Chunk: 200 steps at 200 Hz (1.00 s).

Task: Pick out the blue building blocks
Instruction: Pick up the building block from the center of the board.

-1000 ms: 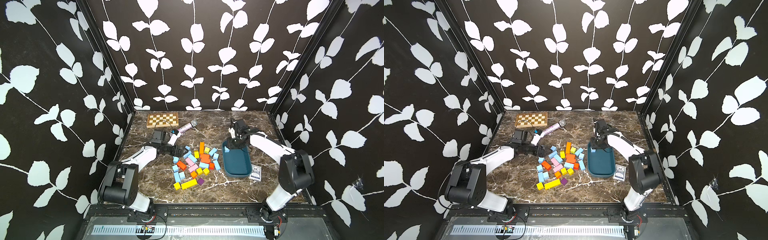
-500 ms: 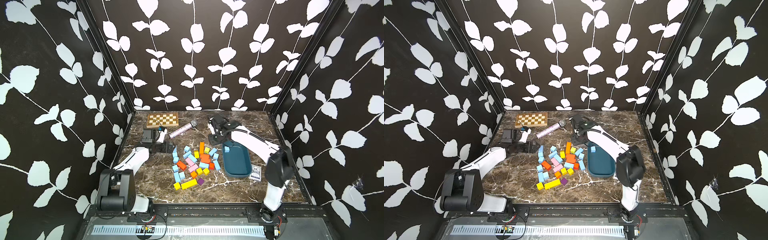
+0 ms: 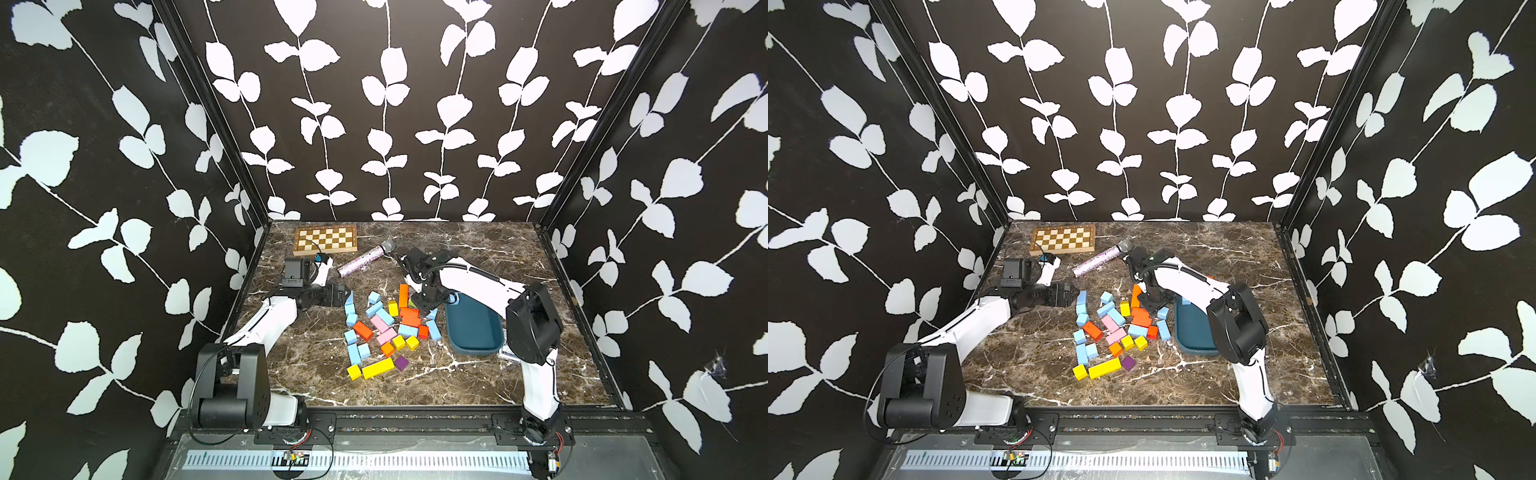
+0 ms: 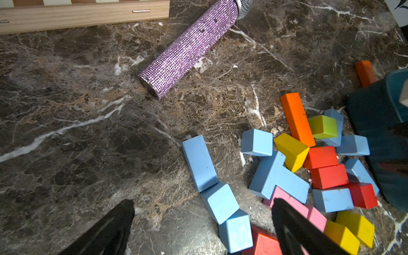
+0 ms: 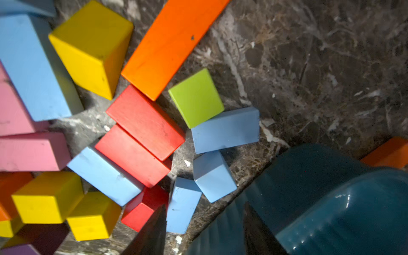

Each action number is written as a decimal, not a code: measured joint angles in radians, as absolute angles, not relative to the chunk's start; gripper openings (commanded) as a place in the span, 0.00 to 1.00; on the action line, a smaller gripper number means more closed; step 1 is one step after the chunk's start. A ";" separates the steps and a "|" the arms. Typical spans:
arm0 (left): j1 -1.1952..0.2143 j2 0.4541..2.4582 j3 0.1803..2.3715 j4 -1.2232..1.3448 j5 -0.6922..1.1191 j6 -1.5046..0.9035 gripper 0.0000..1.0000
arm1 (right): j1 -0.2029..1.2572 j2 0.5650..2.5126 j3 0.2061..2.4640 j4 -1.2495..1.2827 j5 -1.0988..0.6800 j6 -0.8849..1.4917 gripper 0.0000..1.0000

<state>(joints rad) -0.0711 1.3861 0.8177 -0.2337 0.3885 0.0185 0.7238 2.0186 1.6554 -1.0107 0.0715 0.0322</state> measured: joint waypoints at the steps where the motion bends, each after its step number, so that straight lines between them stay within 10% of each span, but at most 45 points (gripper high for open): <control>1: -0.071 1.386 0.818 -0.234 0.389 0.019 0.99 | 0.723 2.019 1.655 -1.011 0.071 0.028 0.54; 200: -0.071 1.386 0.816 -0.234 0.400 0.028 0.98 | 0.654 2.126 1.681 -1.028 -0.037 -0.259 0.43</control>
<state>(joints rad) -0.0711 1.3865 0.8162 -0.2337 0.4004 0.0277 0.6537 2.1258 1.6814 -1.0279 -0.0372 -0.2588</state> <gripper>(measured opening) 0.984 0.438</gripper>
